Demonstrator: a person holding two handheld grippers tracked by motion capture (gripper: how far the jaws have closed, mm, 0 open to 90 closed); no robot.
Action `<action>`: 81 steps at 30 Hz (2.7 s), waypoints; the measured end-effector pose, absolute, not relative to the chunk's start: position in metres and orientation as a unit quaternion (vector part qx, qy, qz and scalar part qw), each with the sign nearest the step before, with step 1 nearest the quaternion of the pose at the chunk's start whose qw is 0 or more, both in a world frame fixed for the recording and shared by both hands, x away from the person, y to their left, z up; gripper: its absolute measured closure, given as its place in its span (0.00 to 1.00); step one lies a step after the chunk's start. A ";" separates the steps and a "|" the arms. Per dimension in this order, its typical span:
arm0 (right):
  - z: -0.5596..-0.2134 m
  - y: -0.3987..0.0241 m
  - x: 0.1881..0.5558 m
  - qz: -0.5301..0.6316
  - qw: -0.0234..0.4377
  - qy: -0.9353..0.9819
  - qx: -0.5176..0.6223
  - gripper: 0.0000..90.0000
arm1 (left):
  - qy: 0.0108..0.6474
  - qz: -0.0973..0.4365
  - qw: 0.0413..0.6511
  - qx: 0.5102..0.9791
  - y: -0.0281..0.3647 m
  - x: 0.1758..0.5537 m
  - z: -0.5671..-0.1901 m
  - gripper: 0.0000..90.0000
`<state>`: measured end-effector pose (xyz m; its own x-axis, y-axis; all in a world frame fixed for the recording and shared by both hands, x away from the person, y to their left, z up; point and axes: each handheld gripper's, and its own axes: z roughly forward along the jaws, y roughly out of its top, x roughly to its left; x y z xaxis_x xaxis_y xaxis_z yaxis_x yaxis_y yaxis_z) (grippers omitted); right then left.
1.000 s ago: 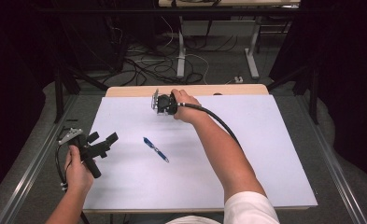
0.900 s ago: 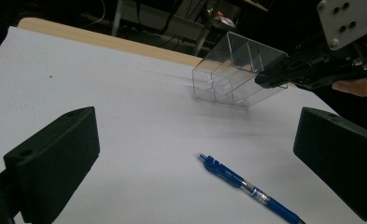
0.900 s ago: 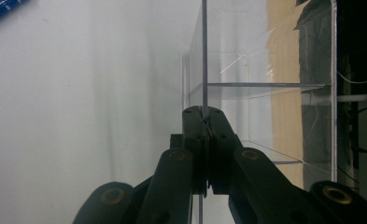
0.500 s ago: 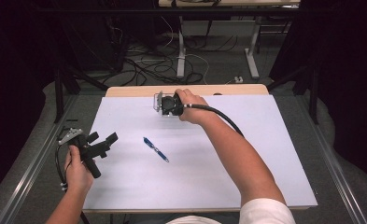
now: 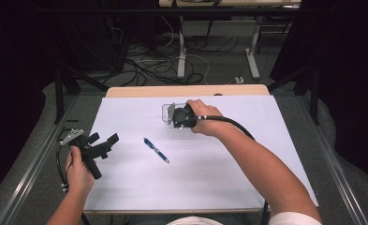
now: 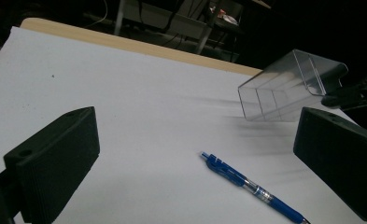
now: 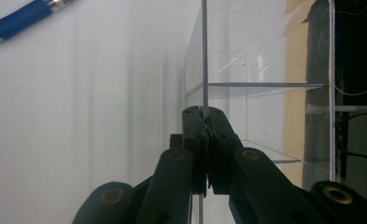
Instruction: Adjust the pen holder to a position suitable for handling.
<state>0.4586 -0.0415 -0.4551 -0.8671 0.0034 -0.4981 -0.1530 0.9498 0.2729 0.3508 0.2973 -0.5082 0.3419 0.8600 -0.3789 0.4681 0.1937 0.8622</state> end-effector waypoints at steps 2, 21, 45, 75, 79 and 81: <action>-0.456 -0.045 0.453 0.155 0.248 0.956 -0.033 0.98 | 0.545 0.179 0.547 0.609 0.297 0.351 -0.508 0.00; -0.467 -0.058 0.435 0.142 0.211 0.967 -0.025 0.98 | 0.546 0.181 0.543 0.612 0.297 0.351 -0.510 0.00; -0.467 -0.063 0.456 0.180 0.237 0.955 0.014 0.82 | 0.549 0.177 0.541 0.612 0.296 0.351 -0.510 0.00; -0.429 -0.081 0.438 0.269 0.231 0.914 0.197 0.26 | 0.550 0.176 0.543 0.610 0.295 0.351 -0.508 0.00; -0.424 -0.086 0.436 0.287 0.242 0.903 0.211 0.20 | 0.552 0.174 0.544 0.608 0.295 0.351 -0.508 0.00; -0.420 -0.091 0.433 0.295 0.247 0.893 0.234 0.17 | 0.550 0.176 0.544 0.609 0.294 0.352 -0.507 0.00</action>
<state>0.4326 -0.0912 -0.4203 -0.7686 0.5641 -0.3019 0.2727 0.7157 0.6430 0.3518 0.2941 -0.5071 0.3336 0.8608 -0.3842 0.4776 0.1971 0.8562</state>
